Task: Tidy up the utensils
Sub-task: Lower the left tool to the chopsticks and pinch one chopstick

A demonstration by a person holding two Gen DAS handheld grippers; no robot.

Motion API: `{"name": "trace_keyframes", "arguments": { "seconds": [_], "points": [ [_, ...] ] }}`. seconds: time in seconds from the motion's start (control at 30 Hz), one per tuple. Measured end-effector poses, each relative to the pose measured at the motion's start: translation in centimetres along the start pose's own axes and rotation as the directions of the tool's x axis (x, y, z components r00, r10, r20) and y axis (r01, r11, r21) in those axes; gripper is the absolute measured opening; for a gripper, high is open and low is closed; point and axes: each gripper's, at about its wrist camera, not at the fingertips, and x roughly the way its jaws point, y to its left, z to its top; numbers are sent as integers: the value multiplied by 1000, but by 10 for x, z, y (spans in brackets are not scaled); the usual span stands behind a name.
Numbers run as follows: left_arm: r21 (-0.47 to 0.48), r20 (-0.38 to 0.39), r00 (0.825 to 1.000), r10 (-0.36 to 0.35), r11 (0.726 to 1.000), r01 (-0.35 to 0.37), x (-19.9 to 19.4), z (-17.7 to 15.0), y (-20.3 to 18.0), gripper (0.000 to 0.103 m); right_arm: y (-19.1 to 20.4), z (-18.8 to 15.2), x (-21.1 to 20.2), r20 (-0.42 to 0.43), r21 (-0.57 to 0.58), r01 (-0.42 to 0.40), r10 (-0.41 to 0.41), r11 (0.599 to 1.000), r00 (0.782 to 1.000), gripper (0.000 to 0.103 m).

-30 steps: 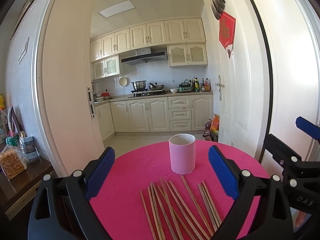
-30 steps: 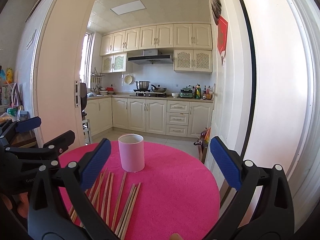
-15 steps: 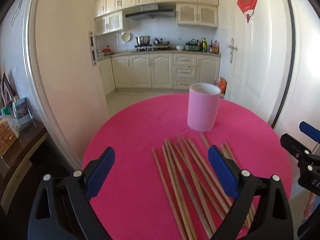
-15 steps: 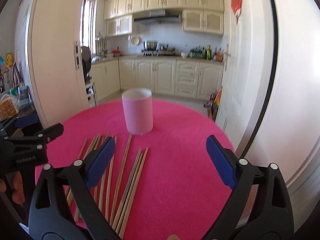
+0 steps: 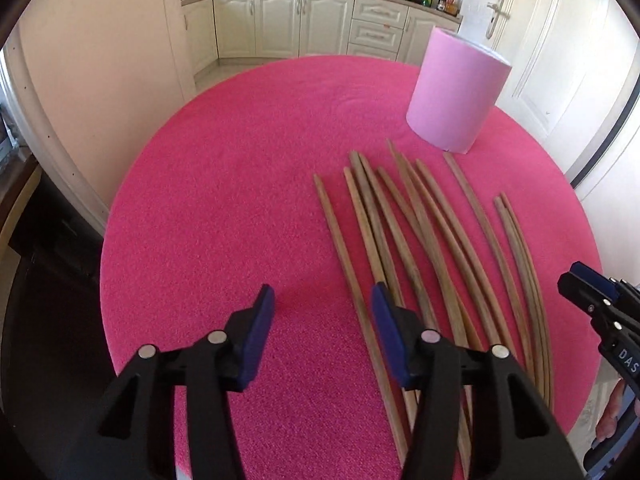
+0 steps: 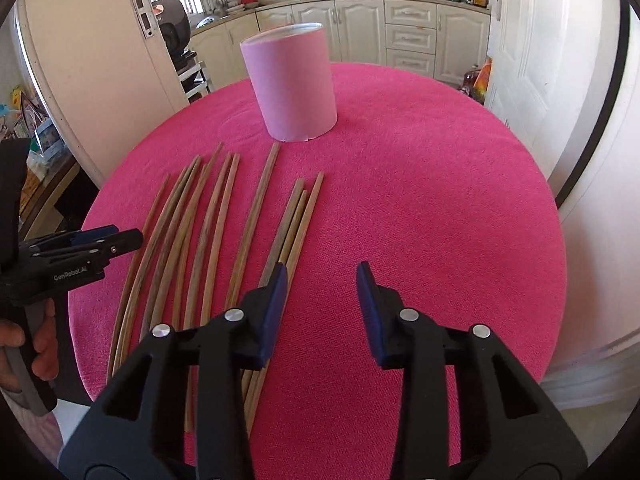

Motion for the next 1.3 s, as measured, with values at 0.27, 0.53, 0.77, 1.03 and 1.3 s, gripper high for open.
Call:
{"name": "trace_keyframes", "arguments": {
  "seconds": [0.27, 0.53, 0.77, 1.03, 1.3],
  "points": [
    [53, -23, 997, 70, 996, -69, 9, 8, -8, 19, 9, 5, 21, -91, -60, -3, -2, 998, 996, 29],
    [56, -28, 998, 57, 997, -55, 4, 13, -4, 12, 16, 9, 24, -144, -147, 14, -35, 989, 989, 27],
    [77, -8, 995, 97, 992, -96, 7, 14, -14, 11, 18, 11, 26, -170, -204, 26, -61, 979, 984, 24],
    [70, -17, 995, 101, 993, -99, 6, 15, -9, 10, 0, 21, 28, -202, -83, -3, -14, 997, 979, 14],
    [57, -35, 997, 71, 996, -69, 7, 21, -2, 10, -2, 27, 38, -275, -29, -59, 49, 998, 960, 14]
  ]
}}
